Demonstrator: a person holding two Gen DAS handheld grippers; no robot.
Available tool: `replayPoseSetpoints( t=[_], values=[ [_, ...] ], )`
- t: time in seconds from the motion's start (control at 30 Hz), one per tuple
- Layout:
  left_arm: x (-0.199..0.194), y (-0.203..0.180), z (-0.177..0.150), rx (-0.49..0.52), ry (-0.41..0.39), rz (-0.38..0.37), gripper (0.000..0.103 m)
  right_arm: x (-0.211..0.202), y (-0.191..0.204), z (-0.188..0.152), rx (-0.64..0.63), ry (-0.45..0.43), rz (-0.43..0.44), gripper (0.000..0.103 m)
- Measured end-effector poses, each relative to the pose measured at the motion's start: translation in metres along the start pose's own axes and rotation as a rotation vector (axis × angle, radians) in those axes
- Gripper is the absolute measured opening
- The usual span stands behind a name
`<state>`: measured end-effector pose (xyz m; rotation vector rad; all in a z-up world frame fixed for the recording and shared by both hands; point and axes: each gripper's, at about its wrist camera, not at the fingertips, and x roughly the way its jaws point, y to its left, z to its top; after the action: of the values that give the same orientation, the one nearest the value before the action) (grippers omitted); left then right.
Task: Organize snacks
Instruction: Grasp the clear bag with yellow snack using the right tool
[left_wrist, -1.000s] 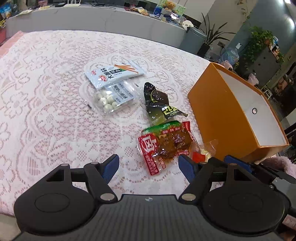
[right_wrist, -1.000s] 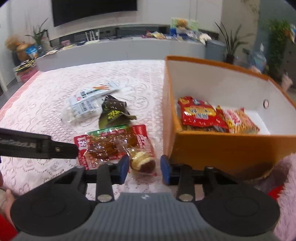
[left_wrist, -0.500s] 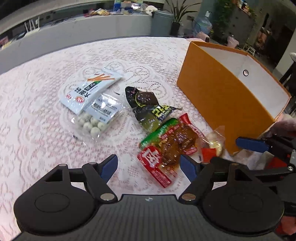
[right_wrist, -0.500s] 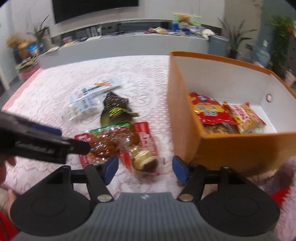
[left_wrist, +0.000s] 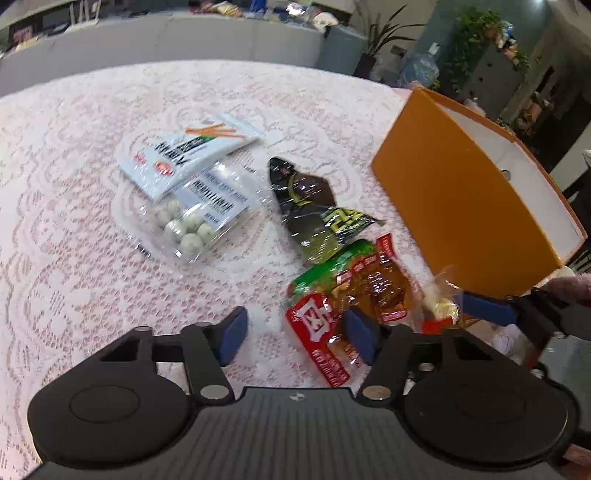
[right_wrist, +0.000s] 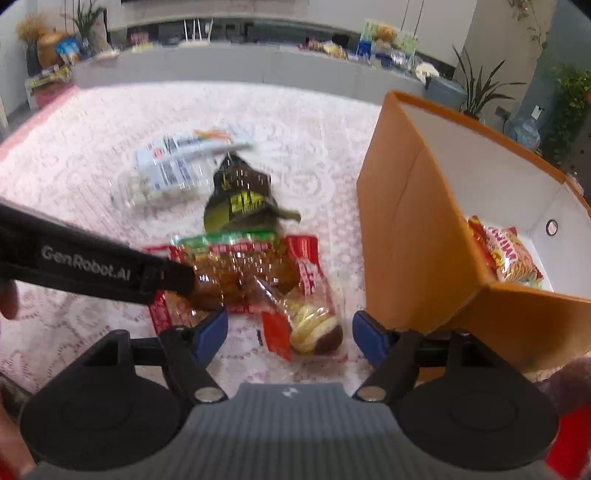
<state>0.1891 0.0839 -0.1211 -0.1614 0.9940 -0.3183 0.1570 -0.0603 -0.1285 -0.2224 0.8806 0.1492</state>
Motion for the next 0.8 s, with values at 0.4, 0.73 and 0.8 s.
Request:
replayPoseSetpoints(
  t=[0.4, 0.73, 0.8],
  values=[
    [-0.007, 0.008, -0.003, -0.112, 0.011, -0.051, 0.014, -0.005, 0.007, -0.007, -0.044, -0.024, 0.058, 0.045],
    [-0.030, 0.010, -0.029, -0.202, 0.047, 0.022, 0.000, -0.015, 0.012, -0.009, -0.076, -0.057, 0.125, 0.043],
    [-0.034, 0.008, -0.033, -0.198, 0.046, 0.011, 0.000, -0.016, 0.011, -0.009, -0.064, -0.051, 0.196, 0.042]
  ],
)
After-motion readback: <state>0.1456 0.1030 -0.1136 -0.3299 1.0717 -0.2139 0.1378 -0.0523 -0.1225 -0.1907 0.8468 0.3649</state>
